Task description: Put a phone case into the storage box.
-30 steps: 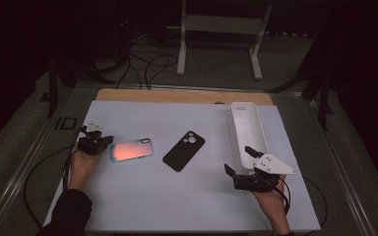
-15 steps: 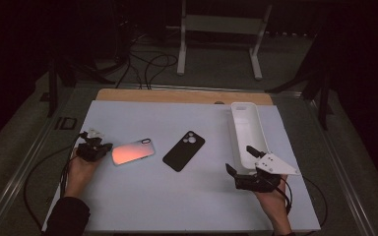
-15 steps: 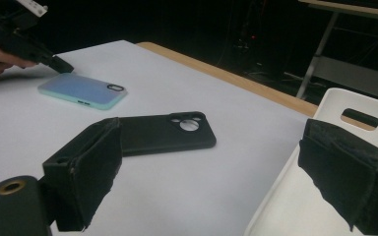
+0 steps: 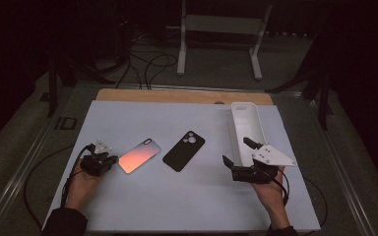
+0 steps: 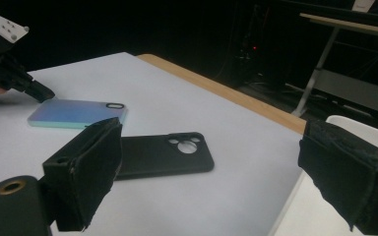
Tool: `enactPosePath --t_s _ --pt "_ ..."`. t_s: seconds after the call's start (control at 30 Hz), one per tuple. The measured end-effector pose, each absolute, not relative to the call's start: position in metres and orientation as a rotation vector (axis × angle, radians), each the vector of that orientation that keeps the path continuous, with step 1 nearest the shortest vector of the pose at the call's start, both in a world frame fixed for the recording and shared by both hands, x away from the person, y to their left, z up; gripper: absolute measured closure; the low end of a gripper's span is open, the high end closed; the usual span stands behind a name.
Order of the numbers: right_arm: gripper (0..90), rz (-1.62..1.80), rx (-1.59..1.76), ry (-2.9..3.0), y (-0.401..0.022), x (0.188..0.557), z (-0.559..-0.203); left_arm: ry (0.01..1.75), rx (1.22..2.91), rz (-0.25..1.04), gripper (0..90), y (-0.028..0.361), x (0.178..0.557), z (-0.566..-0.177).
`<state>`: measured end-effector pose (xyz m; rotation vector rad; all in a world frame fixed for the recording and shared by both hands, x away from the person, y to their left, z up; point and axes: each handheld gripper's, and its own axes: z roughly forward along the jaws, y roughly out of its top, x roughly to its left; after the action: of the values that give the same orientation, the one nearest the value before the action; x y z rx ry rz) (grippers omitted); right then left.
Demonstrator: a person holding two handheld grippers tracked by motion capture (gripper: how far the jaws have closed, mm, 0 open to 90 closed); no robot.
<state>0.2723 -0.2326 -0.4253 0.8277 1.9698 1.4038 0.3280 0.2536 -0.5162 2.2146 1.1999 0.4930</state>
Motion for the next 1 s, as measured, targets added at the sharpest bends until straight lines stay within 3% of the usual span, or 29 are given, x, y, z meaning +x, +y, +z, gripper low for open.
enactPosePath --t_s 0.23,0.43,0.5,0.57,0.6,0.7,0.73,0.77,0.87,1.0 --pt "9.5 1.385 0.850 1.984 -0.235 0.271 -0.434 1.247 2.081 0.469 89.7 0.259 0.323 -0.509" --pt "9.5 1.393 0.868 1.970 -0.241 0.268 -0.435 1.089 1.898 0.550 83.0 0.251 0.293 -0.471" --pt "9.5 1.390 0.868 1.970 -0.242 0.267 -0.436 1.048 1.859 0.560 74.5 0.249 0.282 -0.462" --pt "9.5 1.390 0.871 1.972 -0.242 0.266 -0.437 1.031 1.832 0.536 51.5 0.249 0.274 -0.458" --pt "9.6 1.391 0.873 1.972 -0.242 0.265 -0.437 1.018 1.826 0.533 46.6 0.249 0.270 -0.457" --pt "9.5 1.390 0.875 1.977 -0.243 0.263 -0.438 0.984 1.798 0.497 40.2 0.251 0.261 -0.455" --pt "9.5 1.392 0.875 1.976 -0.243 0.263 -0.439 0.964 1.767 0.540 40.2 0.250 0.251 -0.454" --pt "9.5 1.408 0.887 1.974 -0.244 0.261 -0.441 0.955 1.769 0.555 30.5 0.249 0.248 -0.453" --pt "9.5 1.413 0.888 1.969 -0.246 0.257 -0.445 0.933 1.736 0.611 18.9 0.246 0.237 -0.451" --pt "9.5 1.435 0.896 1.954 -0.251 0.251 -0.449 0.947 1.693 0.613 9.7 0.248 0.231 -0.449"
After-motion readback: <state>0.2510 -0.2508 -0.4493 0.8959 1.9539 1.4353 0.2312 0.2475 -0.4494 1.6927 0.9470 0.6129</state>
